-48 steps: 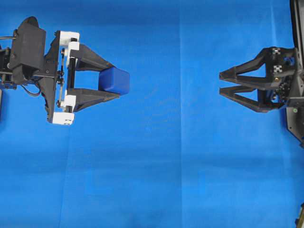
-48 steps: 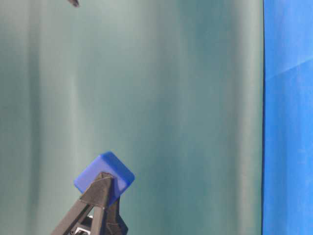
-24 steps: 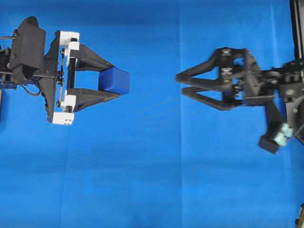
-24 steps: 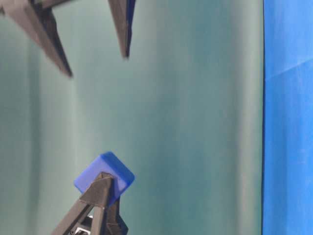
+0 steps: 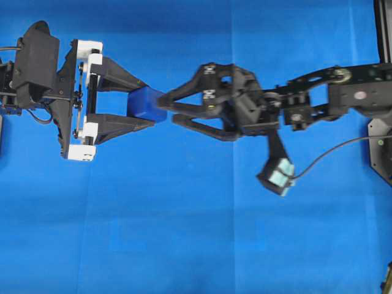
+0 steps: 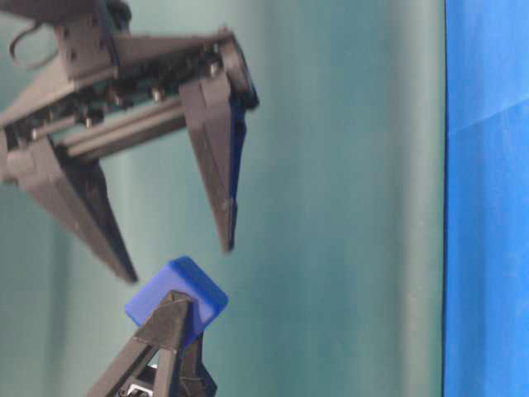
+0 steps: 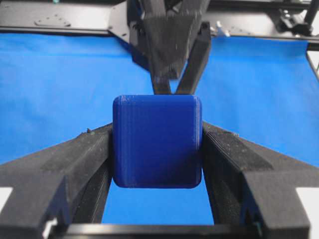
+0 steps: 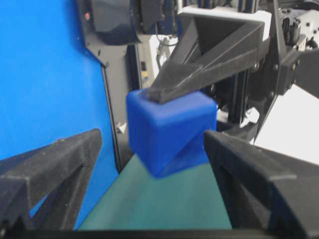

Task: Handover the blue block to the right arm after grasping it with the left arm, then place it in the designated position.
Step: 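Move the open right gripper toward the cube held by the left gripper, then close the right gripper on the cube and open the left gripper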

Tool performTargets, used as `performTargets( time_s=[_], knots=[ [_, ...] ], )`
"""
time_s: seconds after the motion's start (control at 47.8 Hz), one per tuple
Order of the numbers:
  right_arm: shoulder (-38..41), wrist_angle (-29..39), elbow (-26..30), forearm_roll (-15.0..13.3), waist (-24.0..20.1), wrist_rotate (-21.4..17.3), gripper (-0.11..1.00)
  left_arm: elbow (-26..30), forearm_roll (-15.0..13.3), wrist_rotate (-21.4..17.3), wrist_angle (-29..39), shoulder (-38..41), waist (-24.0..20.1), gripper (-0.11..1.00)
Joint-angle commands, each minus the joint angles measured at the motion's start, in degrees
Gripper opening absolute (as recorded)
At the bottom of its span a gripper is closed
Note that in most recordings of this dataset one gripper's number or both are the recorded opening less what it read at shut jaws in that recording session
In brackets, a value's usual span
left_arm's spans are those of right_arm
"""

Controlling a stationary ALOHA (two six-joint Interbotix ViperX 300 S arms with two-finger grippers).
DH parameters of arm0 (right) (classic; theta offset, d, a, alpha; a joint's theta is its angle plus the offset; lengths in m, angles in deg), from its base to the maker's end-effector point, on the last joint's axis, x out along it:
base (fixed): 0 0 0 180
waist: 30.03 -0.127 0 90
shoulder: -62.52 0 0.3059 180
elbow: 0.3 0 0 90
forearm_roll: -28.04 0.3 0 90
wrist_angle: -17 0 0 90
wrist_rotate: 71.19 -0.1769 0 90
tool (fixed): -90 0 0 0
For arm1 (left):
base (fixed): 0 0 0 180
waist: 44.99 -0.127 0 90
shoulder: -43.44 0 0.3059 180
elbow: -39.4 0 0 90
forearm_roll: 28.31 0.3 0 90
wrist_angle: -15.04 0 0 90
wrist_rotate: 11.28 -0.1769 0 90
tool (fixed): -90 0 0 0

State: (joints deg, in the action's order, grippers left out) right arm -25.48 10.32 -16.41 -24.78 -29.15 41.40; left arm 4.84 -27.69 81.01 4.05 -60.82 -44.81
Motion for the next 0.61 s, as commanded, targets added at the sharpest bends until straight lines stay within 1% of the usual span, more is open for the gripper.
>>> performTargets(
  time_s=[0.0,0.251,0.46,0.586],
  knots=[
    [1.05,-0.53,3.6,-0.18,0.0,-0.09,0.96,0.7,-0.18,0.09,-0.35,-0.79,0.18,0.46],
    [4.13,-0.44,6.86,-0.18,0.0,-0.09,0.96,0.7,-0.09,0.09,-0.26,-0.79,0.18,0.46],
    [4.48,-0.44,7.12,-0.18,-0.09,-0.09,0.96,0.7,-0.09,0.09,-0.18,-0.88,0.09,0.46],
    [4.48,-0.18,7.12,-0.18,0.0,-0.09,0.94,0.7,-0.09,0.09,-0.18,-0.79,0.18,0.47]
  ],
)
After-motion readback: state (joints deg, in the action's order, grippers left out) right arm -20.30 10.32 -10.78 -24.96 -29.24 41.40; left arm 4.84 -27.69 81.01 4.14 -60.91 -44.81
